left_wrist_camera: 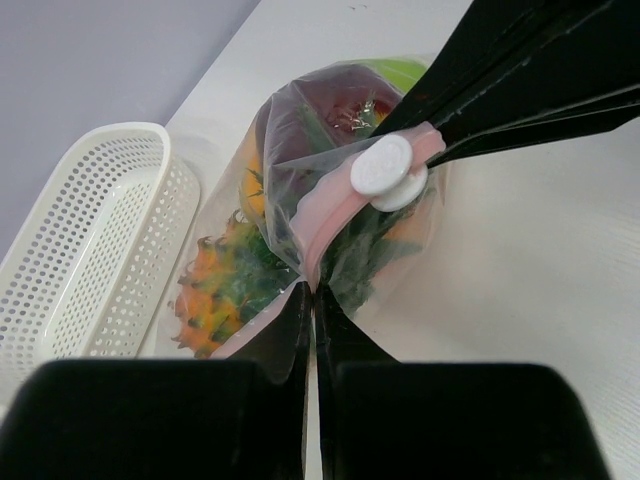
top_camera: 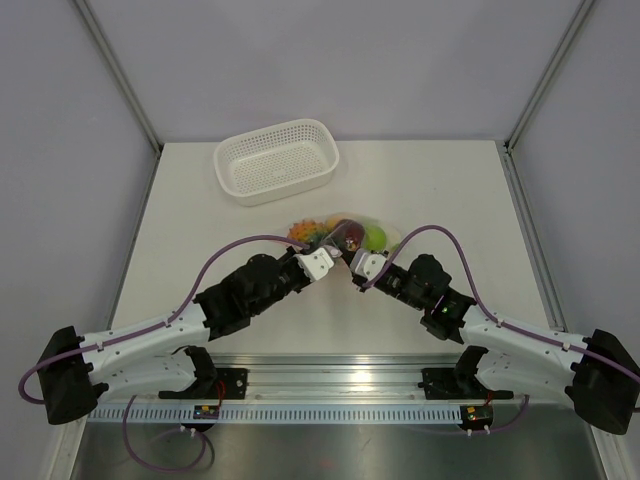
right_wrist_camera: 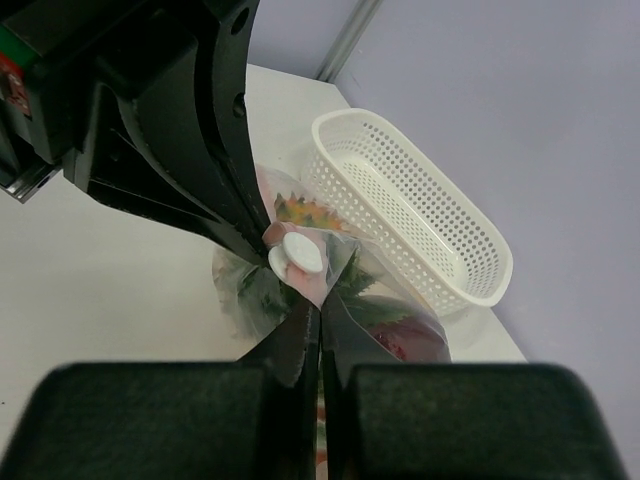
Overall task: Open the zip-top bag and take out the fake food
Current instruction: Pick up the zipper food storage bag at the center of the board, then unzip the zipper food storage bag at the center of the board.
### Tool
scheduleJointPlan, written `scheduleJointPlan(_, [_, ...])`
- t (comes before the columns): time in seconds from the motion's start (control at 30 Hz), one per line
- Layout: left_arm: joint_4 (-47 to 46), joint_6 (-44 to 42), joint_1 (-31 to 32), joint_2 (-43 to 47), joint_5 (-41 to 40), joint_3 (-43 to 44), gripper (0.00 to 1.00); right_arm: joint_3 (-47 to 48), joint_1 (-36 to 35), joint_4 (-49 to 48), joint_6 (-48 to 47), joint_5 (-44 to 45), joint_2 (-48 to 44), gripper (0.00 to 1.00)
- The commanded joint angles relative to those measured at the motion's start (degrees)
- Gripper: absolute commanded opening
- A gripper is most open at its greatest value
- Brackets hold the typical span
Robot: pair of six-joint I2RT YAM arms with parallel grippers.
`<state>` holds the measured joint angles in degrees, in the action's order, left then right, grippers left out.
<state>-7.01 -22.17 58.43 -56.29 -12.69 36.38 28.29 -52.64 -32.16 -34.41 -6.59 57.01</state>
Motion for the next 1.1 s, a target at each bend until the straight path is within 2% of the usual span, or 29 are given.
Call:
scheduleJointPlan(0.0, [-4.2,0.5,-0.3,1.8,-0.9,1.1,0.0,1.8,-0.4,-2.5,2.8,0.8,-0.4,0.0])
scheduleJointPlan(0.07, [-4.1,0.7,-0.2,2.0,-0.6,1.2,0.0,2.8,-0.4,-0.2,4.2,0.7,-0.7,0.0])
scheduleJointPlan(0.17, [-3.7,1.2,-0.3,3.0,0.2,1.1,0.07,5.3,-0.4,4.9,7.2,0.5,-0.7,0.0])
scheduleJointPlan(0.2, [-3.7,1.3,-0.2,3.5,0.6,1.0,0.15,6.2,-0.3,6.6,8.8,0.8,-0.4,0.0])
scheduleJointPlan(0.27, [-3.8,1.7,-0.2,4.6,1.1,0.4,0.22,8.7,-0.4,11.1,11.2,3.1,-0.2,0.0])
scheduleJointPlan(0.4, [-6.5,1.8,-0.2,10.5,1.7,-3.0,0.27,10.6,-0.3,14.5,15.6,4.0,-0.5,0.0])
scheduleJointPlan(0.53, [-9.9,1.3,-0.2,13.8,4.9,-5.4,0.39,11.7,-0.3,16.9,18.6,4.0,-0.6,0.0])
scheduleJointPlan(0.7, [-10.4,-0.1,-0.2,12.7,8.3,-5.1,0.43,14.7,-0.4,22.5,21.8,0.2,-0.4,0.0])
scheduleJointPlan(0.9, [-10.7,-1.5,-0.2,11.8,12.2,-5.2,0.44,18.7,-0.4,27.2,28.2,2.9,0.6,0.0])
scheduleJointPlan(0.93, [-10.8,-1.6,-0.1,11.9,12.3,-5.4,0.46,19.2,-0.4,27.9,28.4,3.0,0.8,0.0])
scheduleJointPlan(0.97, [-11.0,-1.6,-0.1,12.2,12.5,-5.5,0.55,20.0,-0.3,28.6,28.8,2.8,1.5,0.0])
scheduleJointPlan(1.07, [-11.1,-1.8,-0.1,13.0,15.1,-5.9,0.62,21.0,-0.3,30.8,29.1,1.5,2.0,0.0])
